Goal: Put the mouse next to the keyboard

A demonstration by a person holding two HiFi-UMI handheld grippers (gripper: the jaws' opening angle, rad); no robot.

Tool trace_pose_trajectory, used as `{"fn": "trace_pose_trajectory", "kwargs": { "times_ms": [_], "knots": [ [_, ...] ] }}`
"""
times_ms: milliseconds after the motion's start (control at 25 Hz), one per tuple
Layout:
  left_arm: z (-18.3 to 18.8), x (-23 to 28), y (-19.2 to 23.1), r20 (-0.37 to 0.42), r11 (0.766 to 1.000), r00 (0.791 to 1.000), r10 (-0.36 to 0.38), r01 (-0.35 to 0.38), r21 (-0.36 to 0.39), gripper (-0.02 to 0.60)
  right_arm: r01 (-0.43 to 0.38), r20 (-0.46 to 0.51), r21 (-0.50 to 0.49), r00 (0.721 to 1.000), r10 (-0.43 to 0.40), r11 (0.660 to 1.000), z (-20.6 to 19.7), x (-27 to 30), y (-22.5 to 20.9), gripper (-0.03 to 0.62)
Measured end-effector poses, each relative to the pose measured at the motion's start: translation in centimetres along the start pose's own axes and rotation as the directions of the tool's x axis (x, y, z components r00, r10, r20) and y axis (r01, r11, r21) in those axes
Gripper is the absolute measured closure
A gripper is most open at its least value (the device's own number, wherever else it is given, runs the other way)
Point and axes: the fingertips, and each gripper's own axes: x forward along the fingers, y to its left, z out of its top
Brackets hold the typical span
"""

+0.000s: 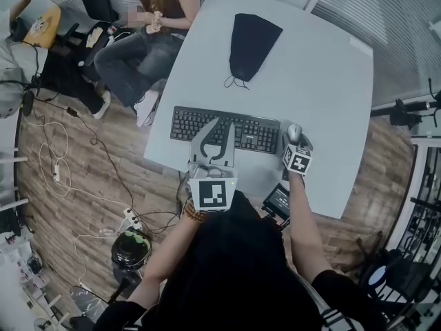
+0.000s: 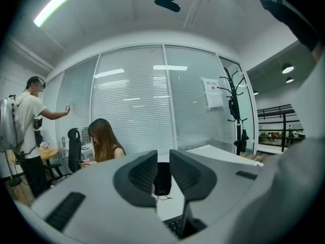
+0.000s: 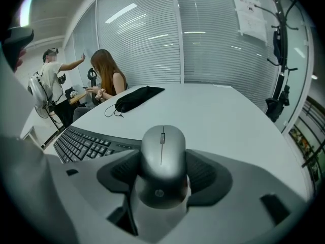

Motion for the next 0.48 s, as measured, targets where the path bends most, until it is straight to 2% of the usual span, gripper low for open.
{"fn": "trace_pose_trajectory", "kwargs": {
  "times_ms": [480],
  "knots": [
    [-0.5, 0.0, 0.5, -0.009, 1.000, 1.000, 0.013, -0.013, -0.014, 0.503, 0.010, -0.050, 0.006, 0.999, -0.009, 1.000, -1.6, 1.5, 0.1, 0.309]
  ]
}}
